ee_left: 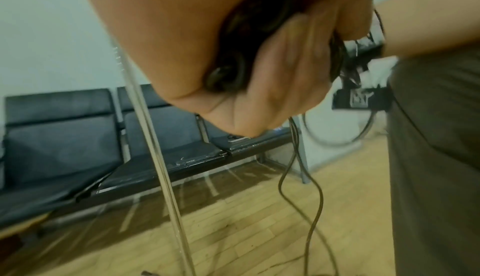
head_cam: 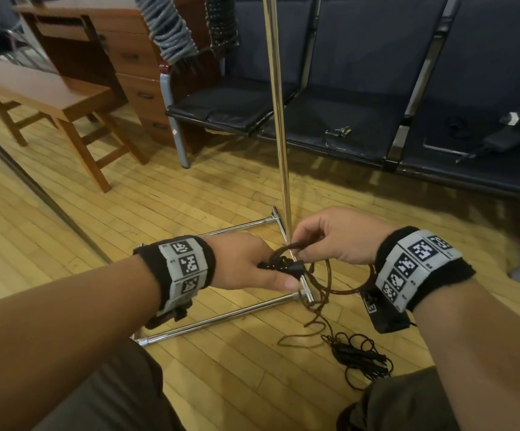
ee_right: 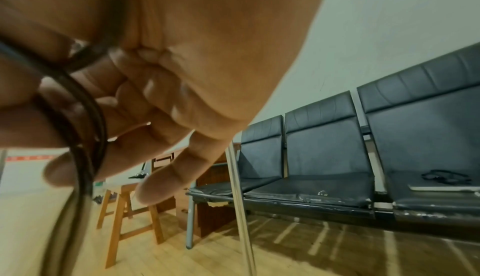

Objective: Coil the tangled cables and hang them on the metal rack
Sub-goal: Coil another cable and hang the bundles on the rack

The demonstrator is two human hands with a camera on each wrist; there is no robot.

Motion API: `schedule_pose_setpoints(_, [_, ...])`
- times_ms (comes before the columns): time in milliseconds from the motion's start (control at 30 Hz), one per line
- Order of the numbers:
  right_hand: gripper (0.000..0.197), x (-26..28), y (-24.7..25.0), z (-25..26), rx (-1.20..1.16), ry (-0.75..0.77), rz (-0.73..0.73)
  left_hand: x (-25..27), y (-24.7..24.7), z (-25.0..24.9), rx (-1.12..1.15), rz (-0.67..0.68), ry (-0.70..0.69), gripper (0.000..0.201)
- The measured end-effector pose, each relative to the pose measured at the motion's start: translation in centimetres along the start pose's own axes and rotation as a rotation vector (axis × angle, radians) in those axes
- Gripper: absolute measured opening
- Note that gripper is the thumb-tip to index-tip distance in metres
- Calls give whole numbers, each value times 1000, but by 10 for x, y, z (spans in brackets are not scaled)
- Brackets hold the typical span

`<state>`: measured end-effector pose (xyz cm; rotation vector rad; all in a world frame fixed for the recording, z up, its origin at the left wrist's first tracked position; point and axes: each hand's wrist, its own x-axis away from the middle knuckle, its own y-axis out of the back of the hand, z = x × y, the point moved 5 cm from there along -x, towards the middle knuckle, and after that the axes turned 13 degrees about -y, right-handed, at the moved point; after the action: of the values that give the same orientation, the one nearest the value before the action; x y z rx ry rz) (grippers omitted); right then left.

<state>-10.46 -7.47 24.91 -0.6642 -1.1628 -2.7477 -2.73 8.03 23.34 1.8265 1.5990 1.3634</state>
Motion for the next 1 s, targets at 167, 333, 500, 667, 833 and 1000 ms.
schedule_pose_setpoints(167, [12, -12, -7, -16, 79, -127, -99, 12, 7, 15, 671, -171, -53, 59])
schedule_pose_setpoints(333, [50, -16, -12, -13, 198, -236, -184, 14, 15, 25, 874, -229, -67, 65])
schedule_pose_setpoints(500, [77, -3, -5, 23, -121, 61, -270, 4, 3, 25, 829, -175, -8, 68])
schedule_pose_setpoints(667, [98, 3, -21, 29, -570, 148, 40, -6, -5, 15, 1069, -102, -119, 69])
schedule_pose_setpoints(833, [100, 4, -14, 25, -750, 218, 246, -7, -4, -5, 1310, 49, -264, 69])
schedule_pose_setpoints(1000, [67, 4, -12, 28, -642, 246, 215, -6, 7, -25, 1277, 141, -364, 68])
